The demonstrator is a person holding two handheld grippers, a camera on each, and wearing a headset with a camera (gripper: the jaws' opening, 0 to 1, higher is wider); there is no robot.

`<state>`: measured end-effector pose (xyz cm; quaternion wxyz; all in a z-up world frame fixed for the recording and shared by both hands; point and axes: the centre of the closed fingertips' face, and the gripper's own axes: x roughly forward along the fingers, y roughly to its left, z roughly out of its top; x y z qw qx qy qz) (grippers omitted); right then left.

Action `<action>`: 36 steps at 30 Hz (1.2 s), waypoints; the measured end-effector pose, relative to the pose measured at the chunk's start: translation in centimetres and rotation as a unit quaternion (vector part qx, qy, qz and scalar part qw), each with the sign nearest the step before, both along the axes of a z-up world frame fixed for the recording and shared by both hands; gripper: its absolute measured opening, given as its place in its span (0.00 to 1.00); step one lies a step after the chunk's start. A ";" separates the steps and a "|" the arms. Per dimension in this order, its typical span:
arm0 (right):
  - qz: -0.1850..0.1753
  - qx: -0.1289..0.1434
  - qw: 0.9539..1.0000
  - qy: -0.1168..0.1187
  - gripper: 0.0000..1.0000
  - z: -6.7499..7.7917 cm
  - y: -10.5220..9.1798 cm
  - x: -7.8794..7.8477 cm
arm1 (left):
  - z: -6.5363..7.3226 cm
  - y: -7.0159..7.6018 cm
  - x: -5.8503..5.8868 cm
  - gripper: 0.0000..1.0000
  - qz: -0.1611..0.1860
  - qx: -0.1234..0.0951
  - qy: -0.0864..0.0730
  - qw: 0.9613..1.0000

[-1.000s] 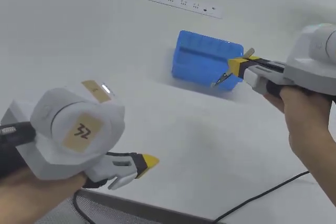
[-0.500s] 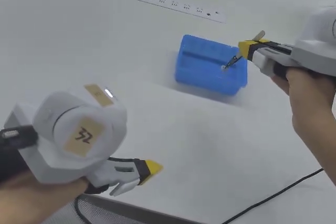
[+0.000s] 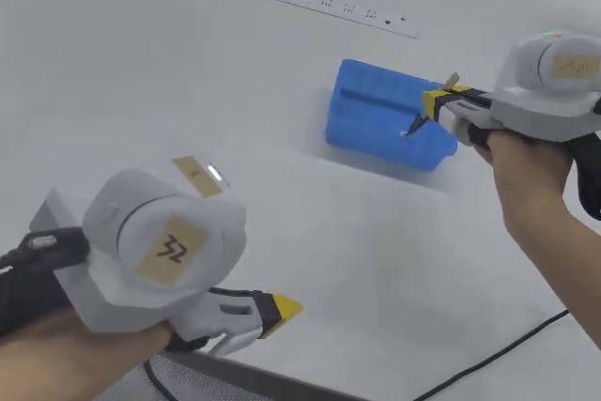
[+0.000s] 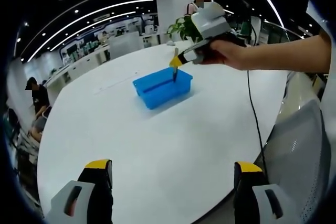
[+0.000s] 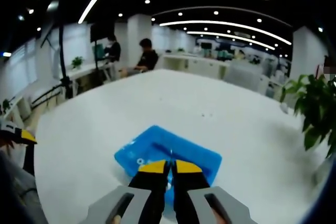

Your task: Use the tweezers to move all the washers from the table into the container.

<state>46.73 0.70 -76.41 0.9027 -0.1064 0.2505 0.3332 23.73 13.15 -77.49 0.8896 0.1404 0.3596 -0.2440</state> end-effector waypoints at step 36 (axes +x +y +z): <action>-0.022 0.017 1.000 -0.006 0.01 1.1 -1.7 0.1 | 1.3 0.0 0.4 0.99 -0.002 -0.001 -0.014 1.000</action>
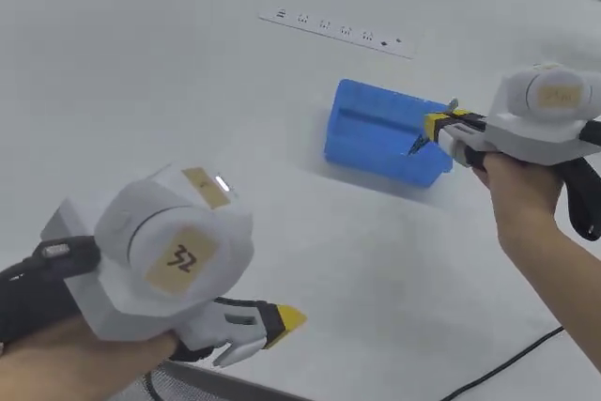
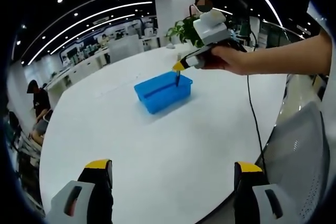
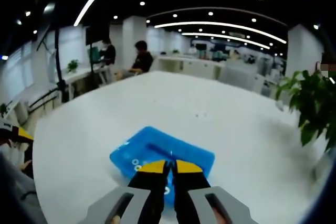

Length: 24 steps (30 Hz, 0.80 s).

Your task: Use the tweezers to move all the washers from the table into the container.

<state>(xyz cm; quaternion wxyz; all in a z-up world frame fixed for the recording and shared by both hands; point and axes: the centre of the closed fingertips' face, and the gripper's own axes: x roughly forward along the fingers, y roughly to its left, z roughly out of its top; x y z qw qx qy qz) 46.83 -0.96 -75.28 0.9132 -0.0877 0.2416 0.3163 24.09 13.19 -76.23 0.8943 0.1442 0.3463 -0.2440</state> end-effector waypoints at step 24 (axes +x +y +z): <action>0.140 -0.092 0.986 0.013 0.01 1.4 -0.6 -11.5 | 0.8 -2.5 0.7 0.81 -0.075 -0.011 -0.016 0.997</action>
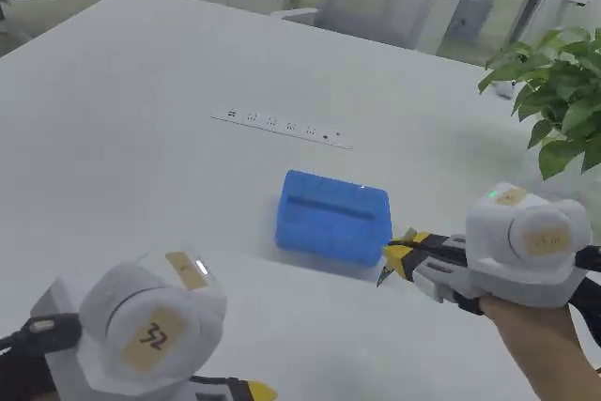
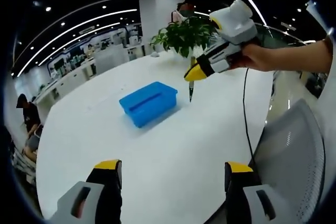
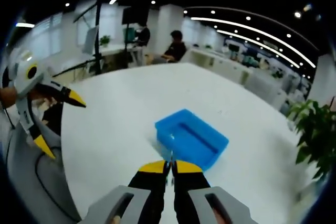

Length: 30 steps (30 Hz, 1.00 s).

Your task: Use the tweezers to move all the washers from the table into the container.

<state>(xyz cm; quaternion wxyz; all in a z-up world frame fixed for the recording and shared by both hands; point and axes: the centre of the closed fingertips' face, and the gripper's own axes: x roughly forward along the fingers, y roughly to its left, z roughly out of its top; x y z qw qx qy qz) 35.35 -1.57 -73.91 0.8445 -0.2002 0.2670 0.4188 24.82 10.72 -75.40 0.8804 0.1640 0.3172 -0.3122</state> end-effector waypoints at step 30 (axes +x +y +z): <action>0.161 0.059 0.983 0.067 0.01 3.3 4.7 -8.8 | 8.9 -9.3 2.2 0.14 -0.285 -0.147 -0.005 0.947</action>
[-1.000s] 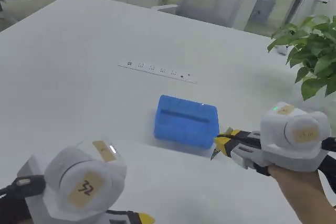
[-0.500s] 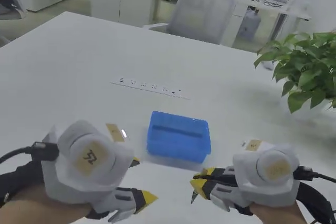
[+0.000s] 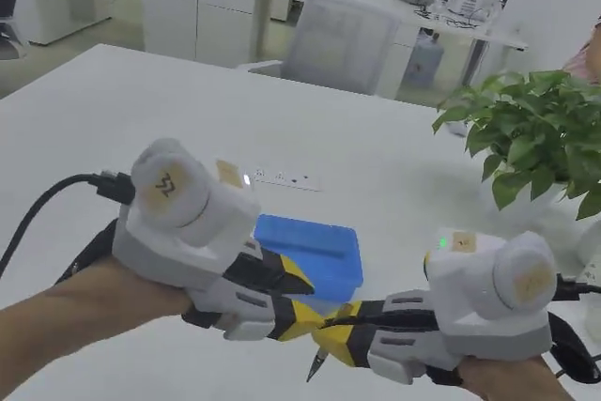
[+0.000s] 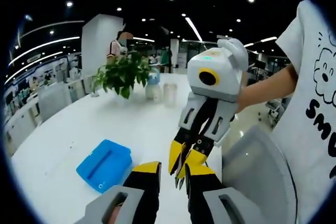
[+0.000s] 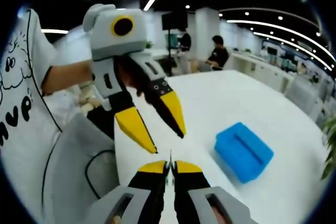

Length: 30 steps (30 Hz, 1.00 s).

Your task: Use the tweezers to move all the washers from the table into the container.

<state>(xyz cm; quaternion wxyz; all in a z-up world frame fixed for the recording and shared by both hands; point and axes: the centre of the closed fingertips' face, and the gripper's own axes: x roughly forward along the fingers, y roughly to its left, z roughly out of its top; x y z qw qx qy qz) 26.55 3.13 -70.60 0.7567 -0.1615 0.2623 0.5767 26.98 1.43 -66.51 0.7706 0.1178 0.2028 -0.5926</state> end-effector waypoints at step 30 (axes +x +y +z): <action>-0.010 0.004 1.000 0.026 0.07 -2.5 -0.4 0.5 | -0.3 -1.9 0.2 0.00 -0.117 0.024 -0.033 0.992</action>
